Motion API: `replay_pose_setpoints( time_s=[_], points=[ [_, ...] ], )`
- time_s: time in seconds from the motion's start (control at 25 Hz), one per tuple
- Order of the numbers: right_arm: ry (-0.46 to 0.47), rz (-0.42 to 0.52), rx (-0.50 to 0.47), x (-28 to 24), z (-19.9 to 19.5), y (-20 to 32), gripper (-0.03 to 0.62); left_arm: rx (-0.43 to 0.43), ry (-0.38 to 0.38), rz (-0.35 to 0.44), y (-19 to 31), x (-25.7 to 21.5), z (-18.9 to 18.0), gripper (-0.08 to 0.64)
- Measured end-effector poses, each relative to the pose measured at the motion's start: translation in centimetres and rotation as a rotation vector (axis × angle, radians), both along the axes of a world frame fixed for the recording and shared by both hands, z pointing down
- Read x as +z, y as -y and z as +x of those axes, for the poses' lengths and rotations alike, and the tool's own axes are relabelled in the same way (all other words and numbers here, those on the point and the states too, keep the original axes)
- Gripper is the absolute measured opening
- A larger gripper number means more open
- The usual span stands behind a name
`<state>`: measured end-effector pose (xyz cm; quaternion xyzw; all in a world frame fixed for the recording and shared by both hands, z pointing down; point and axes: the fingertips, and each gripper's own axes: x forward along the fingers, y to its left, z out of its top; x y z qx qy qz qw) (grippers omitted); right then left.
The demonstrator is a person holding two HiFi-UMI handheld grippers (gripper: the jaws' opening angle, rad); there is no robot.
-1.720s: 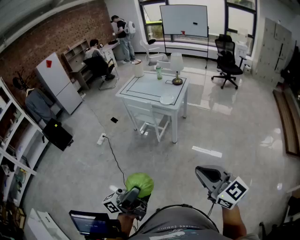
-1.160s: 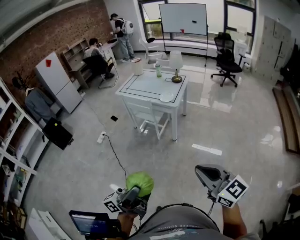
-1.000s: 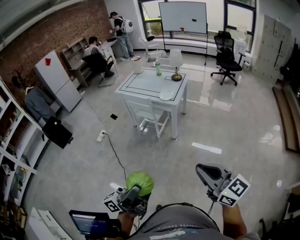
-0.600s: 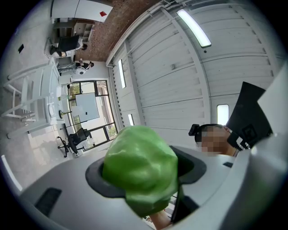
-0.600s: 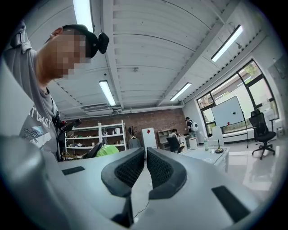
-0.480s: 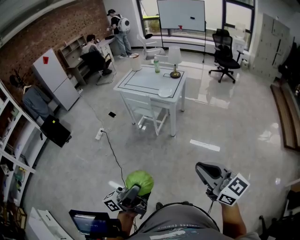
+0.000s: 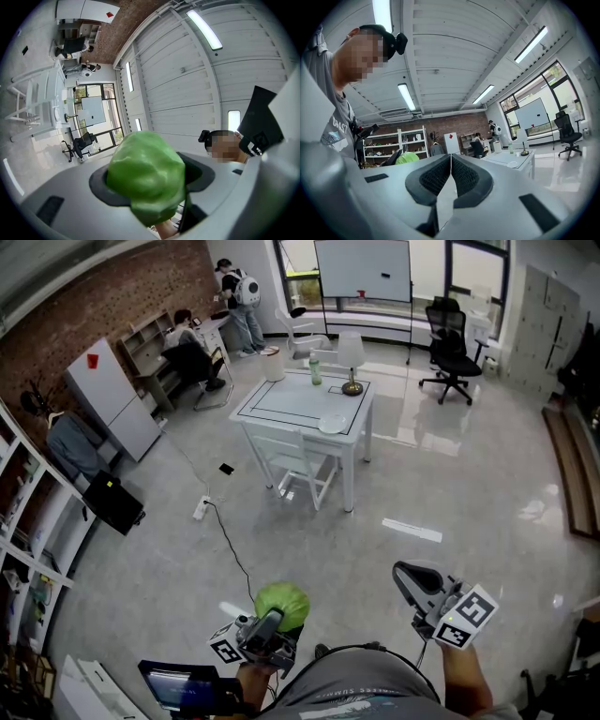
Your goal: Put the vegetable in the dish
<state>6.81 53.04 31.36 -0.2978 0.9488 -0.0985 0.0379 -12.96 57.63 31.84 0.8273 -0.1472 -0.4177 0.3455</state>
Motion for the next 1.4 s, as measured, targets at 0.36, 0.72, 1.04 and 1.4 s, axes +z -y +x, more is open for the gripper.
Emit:
replay_pose_setpoints(
  time_s=[0.36,0.72,1.04,1.4],
  points=[
    [0.09,-0.18,0.034,3.2,0.5,1.4,0.008,0.075,-0.002,-0.062,0.1,1.7,2.5,0.298],
    [0.102,-0.201,0.044,4.0,0.5,3.3,0.008,0.073,0.032,-0.069,1.9,2.4,2.8,0.298],
    [0.106,-0.257,0.056,5.2,1.1,4.7,0.008,0.071,0.061,-0.102,3.5,3.7,3.7,0.298],
    [0.116,-0.331,0.038,7.5,-0.5,7.0,0.008,0.082,0.046,-0.148,6.1,5.4,2.8,0.298]
  ],
)
